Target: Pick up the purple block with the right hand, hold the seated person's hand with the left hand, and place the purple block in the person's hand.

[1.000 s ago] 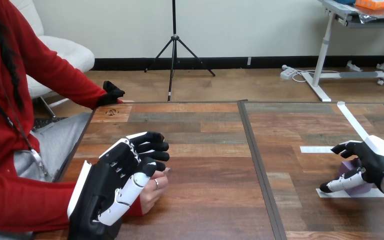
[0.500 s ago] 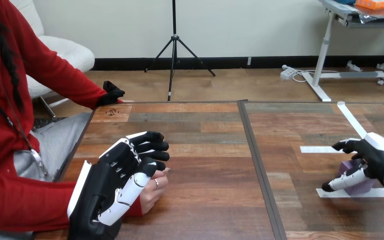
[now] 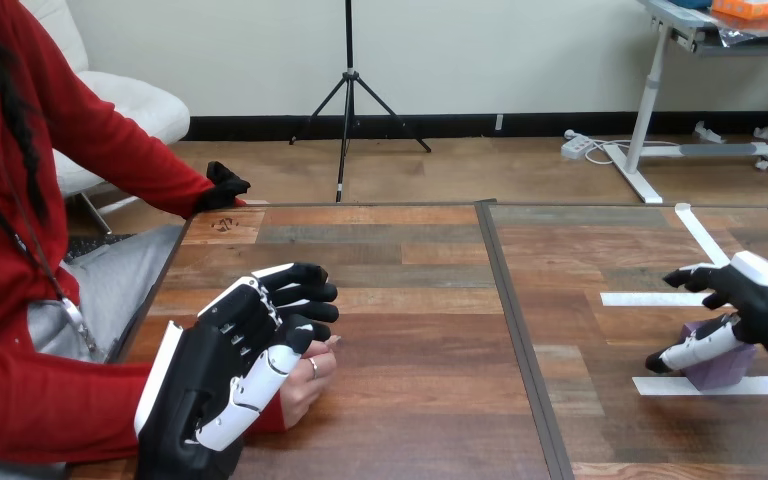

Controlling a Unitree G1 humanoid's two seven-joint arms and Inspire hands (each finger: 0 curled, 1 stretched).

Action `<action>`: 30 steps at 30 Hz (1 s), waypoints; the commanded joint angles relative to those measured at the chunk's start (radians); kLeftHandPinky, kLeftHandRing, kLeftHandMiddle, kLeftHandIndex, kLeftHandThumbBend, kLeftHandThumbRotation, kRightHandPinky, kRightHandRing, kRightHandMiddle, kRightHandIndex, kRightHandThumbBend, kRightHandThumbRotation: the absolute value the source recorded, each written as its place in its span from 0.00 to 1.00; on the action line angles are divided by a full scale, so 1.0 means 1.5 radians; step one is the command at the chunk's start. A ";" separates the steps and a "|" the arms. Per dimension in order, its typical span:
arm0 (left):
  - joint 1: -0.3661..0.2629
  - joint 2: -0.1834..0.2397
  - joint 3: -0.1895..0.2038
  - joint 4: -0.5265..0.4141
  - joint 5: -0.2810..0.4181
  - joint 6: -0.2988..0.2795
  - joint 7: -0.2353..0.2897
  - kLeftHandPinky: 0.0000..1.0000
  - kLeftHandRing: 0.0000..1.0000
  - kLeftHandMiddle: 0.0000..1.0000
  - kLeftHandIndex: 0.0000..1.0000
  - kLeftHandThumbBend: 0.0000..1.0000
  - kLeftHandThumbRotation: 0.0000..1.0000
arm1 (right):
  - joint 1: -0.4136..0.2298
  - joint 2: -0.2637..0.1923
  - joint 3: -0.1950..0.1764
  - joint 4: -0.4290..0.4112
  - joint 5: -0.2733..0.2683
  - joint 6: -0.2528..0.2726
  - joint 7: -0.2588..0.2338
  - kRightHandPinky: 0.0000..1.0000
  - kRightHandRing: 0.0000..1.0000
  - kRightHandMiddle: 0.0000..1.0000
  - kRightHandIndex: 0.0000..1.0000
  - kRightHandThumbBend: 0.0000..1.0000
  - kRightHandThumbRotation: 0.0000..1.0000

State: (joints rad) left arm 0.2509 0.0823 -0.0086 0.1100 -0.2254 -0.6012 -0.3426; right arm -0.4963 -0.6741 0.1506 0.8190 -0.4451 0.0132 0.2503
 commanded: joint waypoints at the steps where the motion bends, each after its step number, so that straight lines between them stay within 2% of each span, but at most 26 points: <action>1: -0.039 0.004 0.008 -0.027 0.001 -0.003 0.002 0.60 0.65 0.67 0.67 0.64 0.56 | -0.037 -0.039 -0.016 -0.044 0.007 0.009 0.011 0.81 0.91 0.93 0.89 0.83 0.01; 21: -0.038 0.002 0.006 -0.024 -0.002 -0.006 0.000 0.59 0.64 0.67 0.67 0.64 0.54 | -0.045 -0.078 -0.006 -0.091 -0.007 0.033 0.058 0.79 0.91 0.93 0.89 0.84 0.06; 30: -0.035 0.001 0.006 -0.028 0.002 -0.004 0.005 0.60 0.64 0.67 0.67 0.64 0.55 | -0.054 -0.095 -0.002 -0.091 -0.007 0.024 0.091 0.78 0.91 0.93 0.90 0.86 0.06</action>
State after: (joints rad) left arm 0.2509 0.0821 -0.0084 0.1100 -0.2250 -0.6011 -0.3381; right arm -0.4969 -0.7783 0.1483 0.7196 -0.4533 0.0623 0.3682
